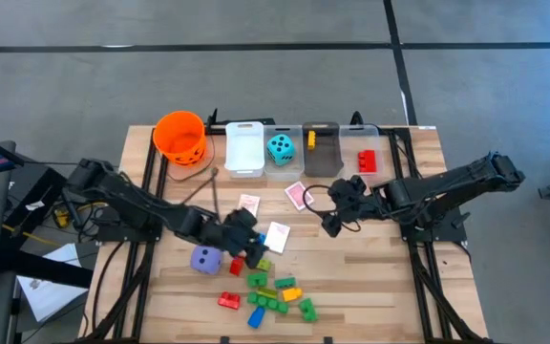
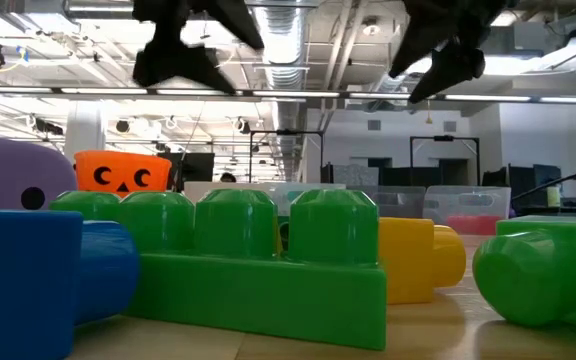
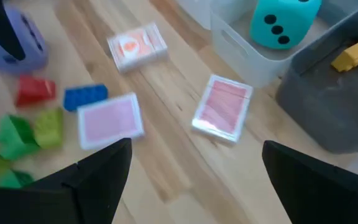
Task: Pick & Place Toys
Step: Put the small blue game piece into the black bin
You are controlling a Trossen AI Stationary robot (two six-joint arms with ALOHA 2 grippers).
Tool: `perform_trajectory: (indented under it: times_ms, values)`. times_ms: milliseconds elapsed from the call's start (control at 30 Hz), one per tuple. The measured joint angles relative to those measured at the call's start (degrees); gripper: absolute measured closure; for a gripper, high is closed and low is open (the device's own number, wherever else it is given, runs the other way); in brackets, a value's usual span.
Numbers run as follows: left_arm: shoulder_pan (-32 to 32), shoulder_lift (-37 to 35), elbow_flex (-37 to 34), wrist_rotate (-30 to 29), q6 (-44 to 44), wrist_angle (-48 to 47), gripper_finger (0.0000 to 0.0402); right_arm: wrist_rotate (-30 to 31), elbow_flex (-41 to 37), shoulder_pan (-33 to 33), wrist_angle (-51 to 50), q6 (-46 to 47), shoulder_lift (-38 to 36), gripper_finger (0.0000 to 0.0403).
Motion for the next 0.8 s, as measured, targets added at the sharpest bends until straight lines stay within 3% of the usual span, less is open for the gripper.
perform_trajectory:
  times_ms: [300, 533, 800]
  values:
    - [1.53, 8.85, 0.0, 14.01, -15.61, -0.85, 0.0078, -3.98, 0.07, 0.42, -5.73, -11.9, -0.22, 0.0049]
    - [5.29, 11.21, 0.0, 23.78, -20.47, -1.11, 0.0038, -4.71, 0.07, 0.39, -6.78, -20.38, -0.22, 0.0049]
    - [8.39, 9.63, 0.02, 25.82, -20.7, -3.63, 0.0034, -5.6, 0.07, 0.33, -6.52, -20.76, -0.2, 0.0049]
